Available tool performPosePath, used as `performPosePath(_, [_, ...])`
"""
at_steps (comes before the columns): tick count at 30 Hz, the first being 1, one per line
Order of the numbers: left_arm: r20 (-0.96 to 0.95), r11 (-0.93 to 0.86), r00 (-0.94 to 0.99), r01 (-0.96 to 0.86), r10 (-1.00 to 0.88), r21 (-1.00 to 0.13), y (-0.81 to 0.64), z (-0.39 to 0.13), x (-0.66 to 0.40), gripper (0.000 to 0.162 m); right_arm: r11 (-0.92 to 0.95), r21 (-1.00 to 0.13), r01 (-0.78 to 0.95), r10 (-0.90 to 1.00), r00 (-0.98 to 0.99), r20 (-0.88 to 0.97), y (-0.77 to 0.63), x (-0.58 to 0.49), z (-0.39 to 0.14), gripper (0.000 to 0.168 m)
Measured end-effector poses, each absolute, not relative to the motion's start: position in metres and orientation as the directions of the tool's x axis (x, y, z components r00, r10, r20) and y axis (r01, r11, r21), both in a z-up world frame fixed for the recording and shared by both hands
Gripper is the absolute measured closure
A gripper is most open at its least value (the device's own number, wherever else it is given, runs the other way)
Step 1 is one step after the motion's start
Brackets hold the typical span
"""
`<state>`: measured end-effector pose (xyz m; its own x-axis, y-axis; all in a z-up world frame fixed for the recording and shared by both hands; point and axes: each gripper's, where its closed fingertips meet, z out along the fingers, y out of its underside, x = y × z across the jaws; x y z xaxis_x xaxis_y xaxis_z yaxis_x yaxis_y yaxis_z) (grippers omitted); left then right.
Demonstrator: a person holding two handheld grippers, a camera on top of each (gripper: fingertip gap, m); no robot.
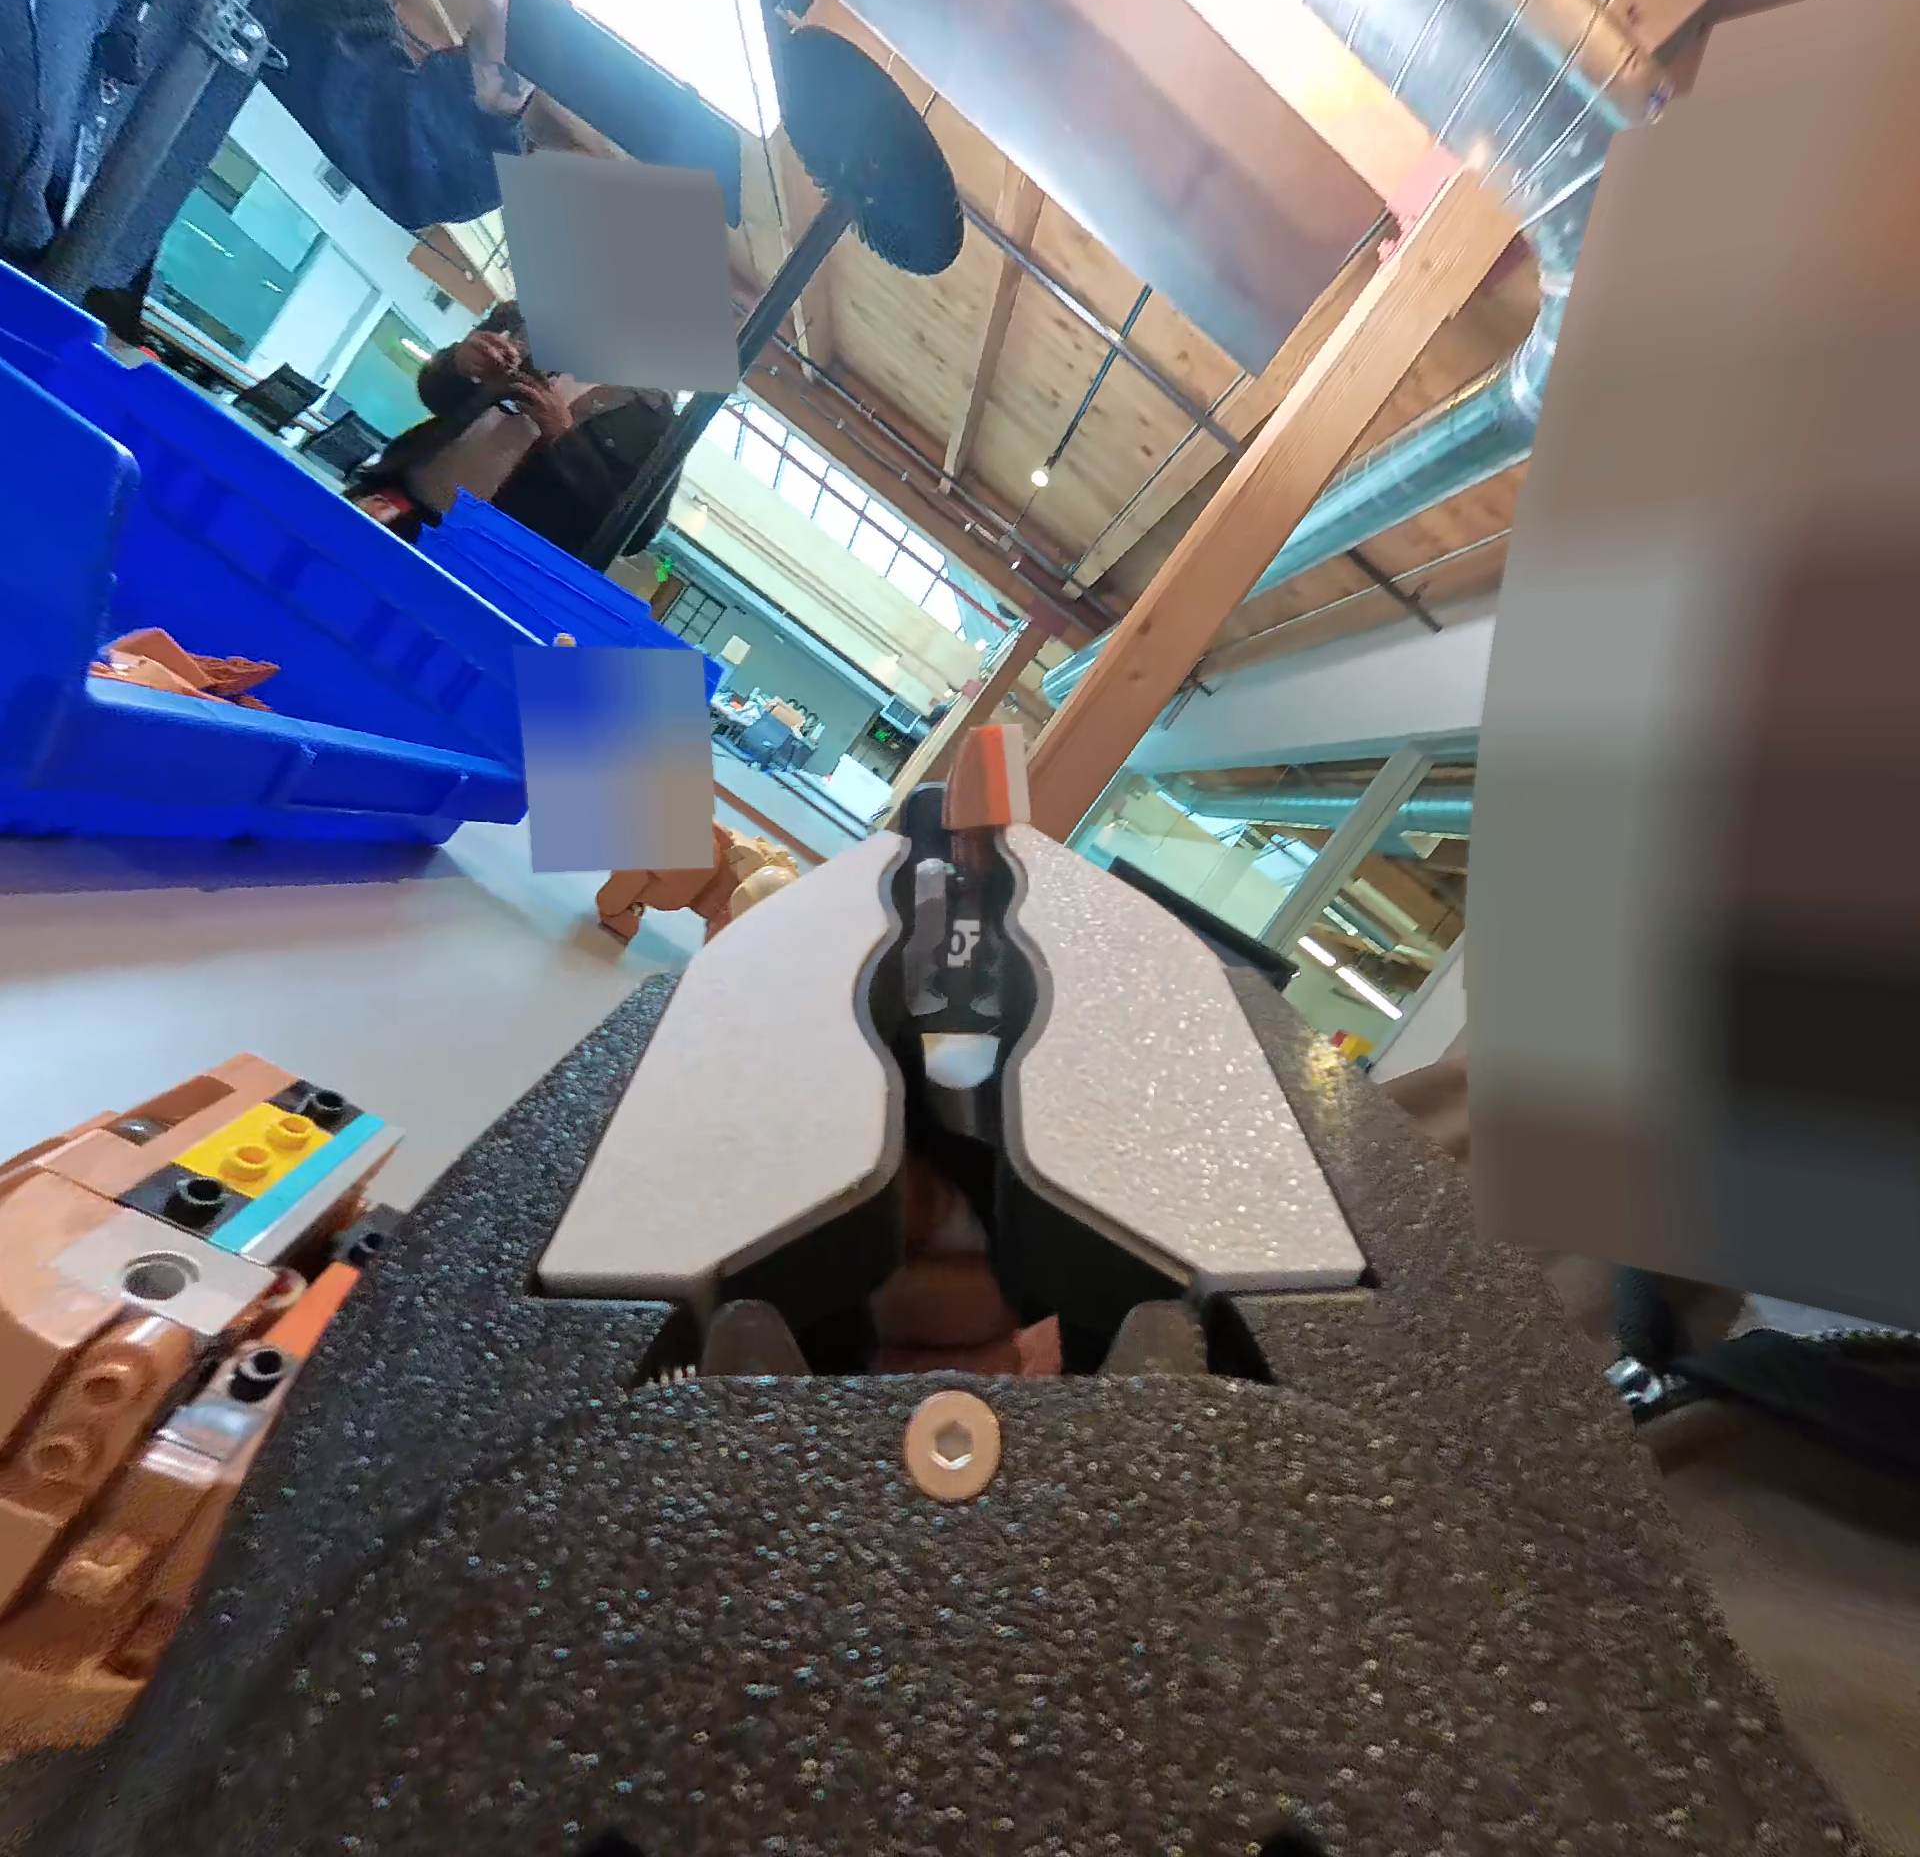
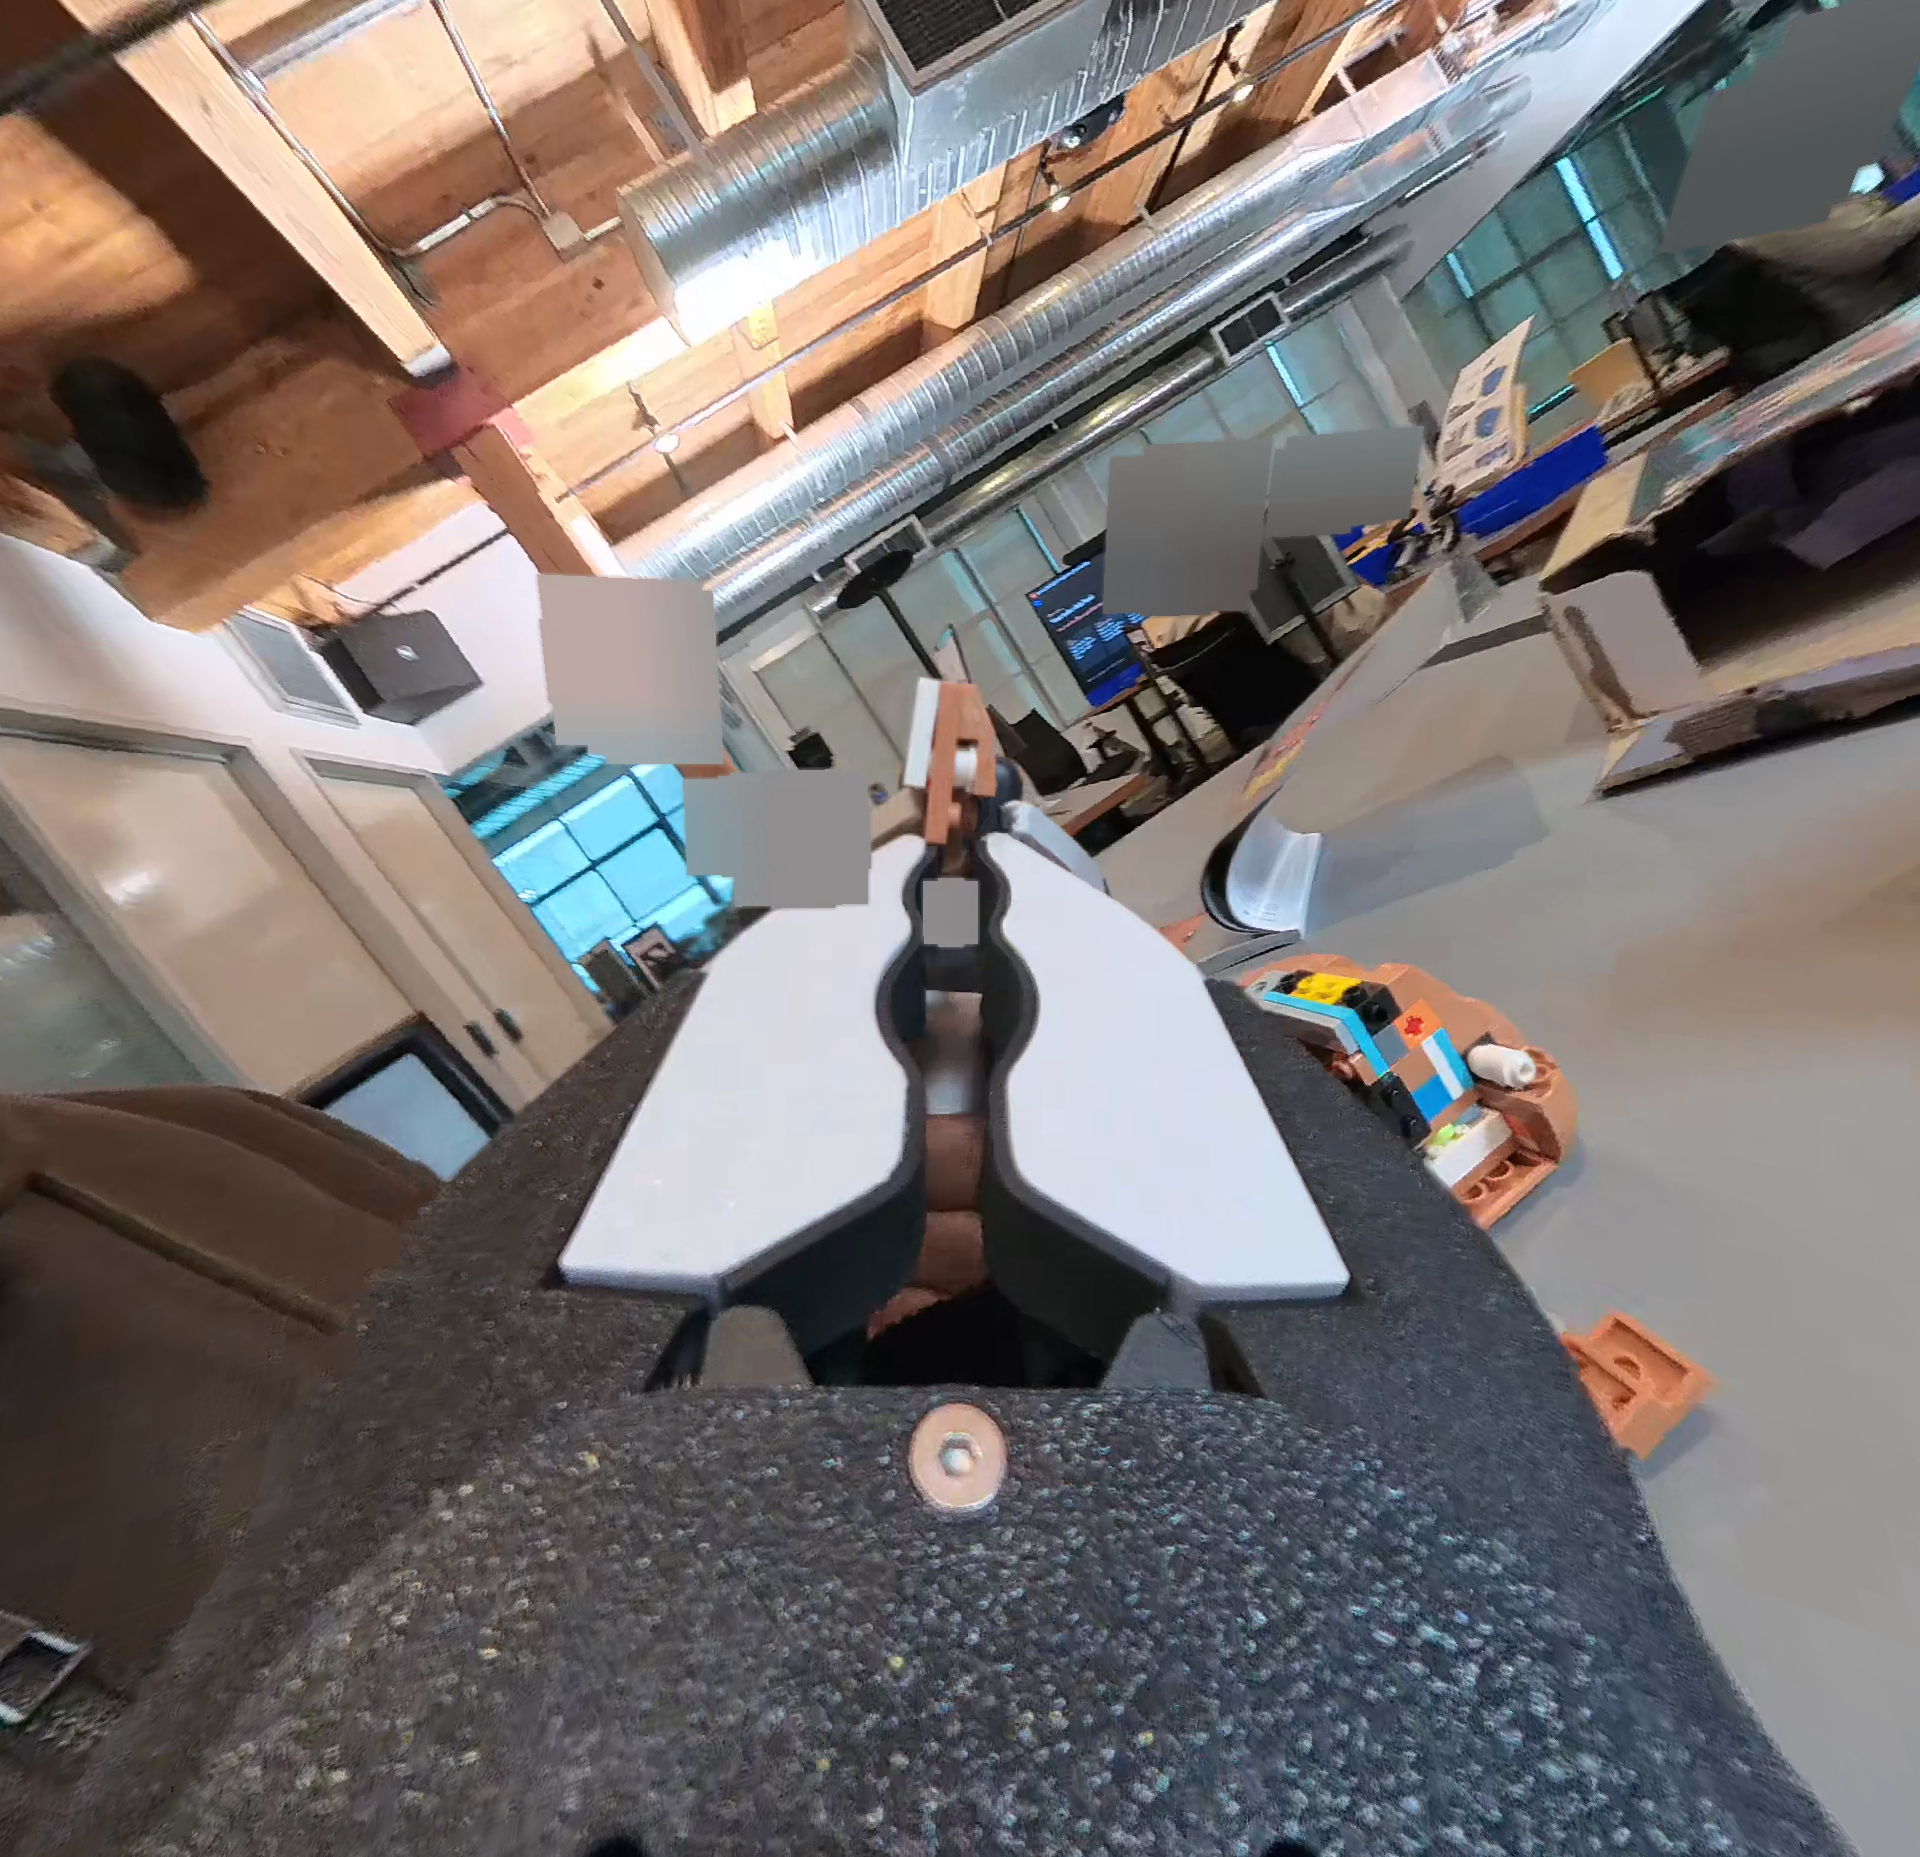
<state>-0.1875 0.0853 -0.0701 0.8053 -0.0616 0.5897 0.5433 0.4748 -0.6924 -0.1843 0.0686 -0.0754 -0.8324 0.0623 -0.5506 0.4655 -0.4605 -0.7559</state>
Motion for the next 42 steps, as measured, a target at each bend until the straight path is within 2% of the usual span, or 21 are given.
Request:
performPosePath(6, [0.603, 0.505, 0.792, 0.562, -0.098, -0.655, 0.083, -0.070, -0.187, 0.157, -0.445, -0.789, 0.424, 0.134, -0.840, -0.526, 0.066, -0.185, -0.078, 0.164])
performPosePath(10, [0.570, 0.491, 0.822, 0.496, 0.002, -0.716, 0.082, -0.073, -0.191, 0.158, -0.431, -0.794, 0.428, 0.145, -0.836, -0.529, 0.065, -0.186, -0.080, 0.164])
performPosePath(13, [0.550, 0.476, 0.831, 0.451, 0.084, -0.755, 0.079, -0.075, -0.195, 0.159, -0.375, -0.847, 0.376, 0.217, -0.853, -0.475, 0.066, -0.190, -0.085, 0.160])
performPosePath(16, [0.517, 0.445, 0.835, 0.397, 0.189, -0.803, 0.071, -0.077, -0.203, 0.159, -0.279, -0.931, 0.234, 0.385, -0.861, -0.331, 0.078, -0.201, -0.090, 0.150])
performPosePath(20, [0.332, 0.223, 0.834, 0.257, 0.440, -0.941, 0.065, -0.089, -0.213, 0.158, 0.001, -0.996, -0.093, 0.600, -0.796, 0.075, 0.093, -0.213, -0.089, 0.150])
performPosePath(24, [0.175, 0.026, 0.835, 0.189, 0.522, -0.982, 0.069, -0.089, -0.212, 0.158, 0.312, -0.868, -0.386, 0.606, -0.622, 0.495, 0.092, -0.214, -0.080, 0.150])
performPosePath(27, [0.139, -0.024, 0.834, 0.179, 0.534, -0.984, 0.071, -0.087, -0.211, 0.158, 0.429, -0.761, -0.487, 0.542, -0.535, 0.648, 0.087, -0.211, -0.079, 0.150])
performPosePath(36, [0.065, -0.102, 0.818, 0.150, 0.572, -0.983, 0.071, -0.091, -0.212, 0.158, 0.528, -0.671, -0.520, 0.479, -0.471, 0.741, 0.080, -0.214, -0.084, 0.150])
performPosePath(42, [0.039, -0.125, 0.807, 0.139, 0.590, -0.982, 0.069, -0.094, -0.214, 0.158, 0.557, -0.664, -0.499, 0.440, -0.500, 0.746, 0.077, -0.216, -0.091, 0.150])
